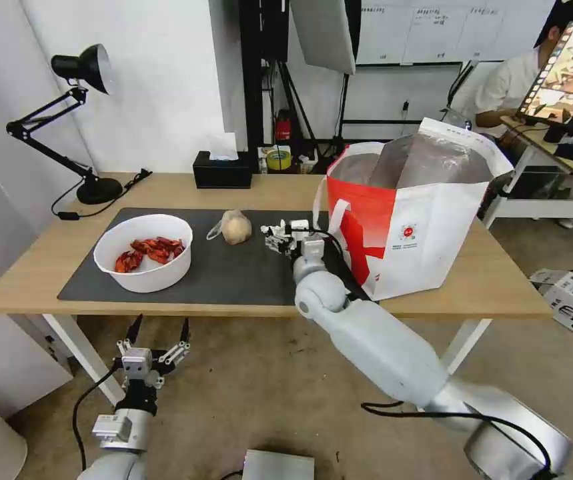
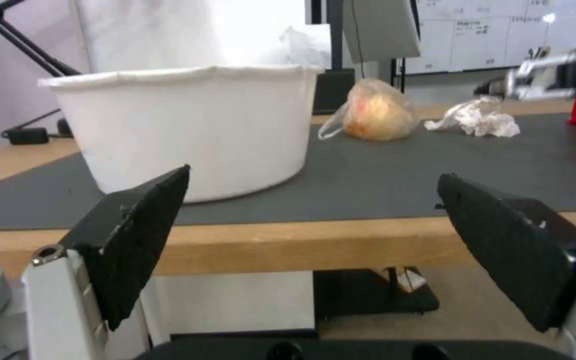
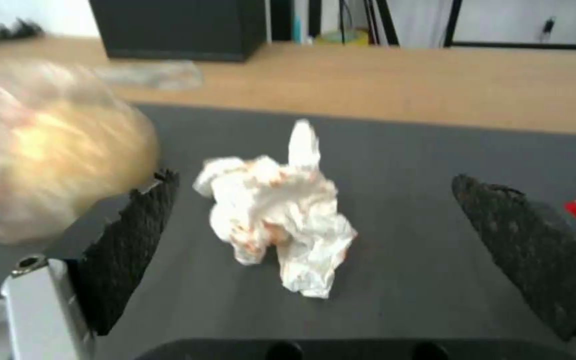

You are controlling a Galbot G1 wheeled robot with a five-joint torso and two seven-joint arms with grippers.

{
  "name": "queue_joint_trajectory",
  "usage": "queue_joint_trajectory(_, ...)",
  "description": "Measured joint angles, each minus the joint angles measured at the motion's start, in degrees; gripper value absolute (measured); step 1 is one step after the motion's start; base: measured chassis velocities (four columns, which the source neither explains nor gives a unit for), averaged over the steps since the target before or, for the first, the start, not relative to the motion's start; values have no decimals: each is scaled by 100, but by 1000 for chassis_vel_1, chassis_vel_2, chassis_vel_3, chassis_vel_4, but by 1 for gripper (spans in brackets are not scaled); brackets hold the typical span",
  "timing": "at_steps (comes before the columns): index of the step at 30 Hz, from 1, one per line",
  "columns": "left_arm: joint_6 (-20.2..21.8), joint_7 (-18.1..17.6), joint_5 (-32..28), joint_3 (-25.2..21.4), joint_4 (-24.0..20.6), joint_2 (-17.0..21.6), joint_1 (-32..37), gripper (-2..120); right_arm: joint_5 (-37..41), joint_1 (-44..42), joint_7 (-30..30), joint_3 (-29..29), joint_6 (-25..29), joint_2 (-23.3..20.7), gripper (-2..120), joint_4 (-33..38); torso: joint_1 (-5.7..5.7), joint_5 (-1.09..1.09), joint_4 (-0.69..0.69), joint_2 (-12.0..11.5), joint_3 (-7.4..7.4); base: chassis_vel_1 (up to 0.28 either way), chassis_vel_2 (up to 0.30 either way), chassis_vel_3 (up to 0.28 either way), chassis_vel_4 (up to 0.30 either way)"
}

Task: Pick up the trash from the table and place it into the takeout bag.

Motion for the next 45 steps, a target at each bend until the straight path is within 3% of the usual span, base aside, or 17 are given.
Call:
queue_joint_trajectory(8,-52,0,-37,-57,43,3,-10,100,-39,297,-22,-217,163,467,97,-841,0,0,0,0,0,0,0,0,0)
queue_joint_trajectory(10,-61,-1,-46,-59,51,1,-10,100,-76,349,-56,-263,194,553,89,-1006,-1,0,0,0,0,0,0,0,0)
queue_joint_trajectory(15,-67,0,-50,-58,58,0,-11,100,-140,405,-105,-277,236,655,81,-1206,0,0,0,0,0,0,0,0,0)
queue_joint_trajectory(18,-70,1,-51,-54,65,-1,-12,100,-152,441,-126,-320,246,674,68,-1301,-1,0,0,0,0,0,0,0,0)
queue_joint_trajectory(20,-70,1,-51,-53,66,-1,-12,100,-152,446,-127,-329,246,674,67,-1315,-1,0,0,1,0,0,0,0,0)
queue_joint_trajectory(21,-72,1,-51,-52,67,-2,-13,100,-153,453,-129,-342,247,674,57,-1338,-1,0,0,1,0,0,0,0,0)
queue_joint_trajectory(37,-77,2,-48,-27,121,-35,-33,100,-85,432,-139,-493,246,465,0,-1256,-1,1,0,1,0,0,0,0,0)
queue_joint_trajectory(45,-100,2,-27,-21,164,-38,-38,100,-4,343,-64,-478,218,290,0,-951,-1,1,0,1,-1,0,0,0,0)
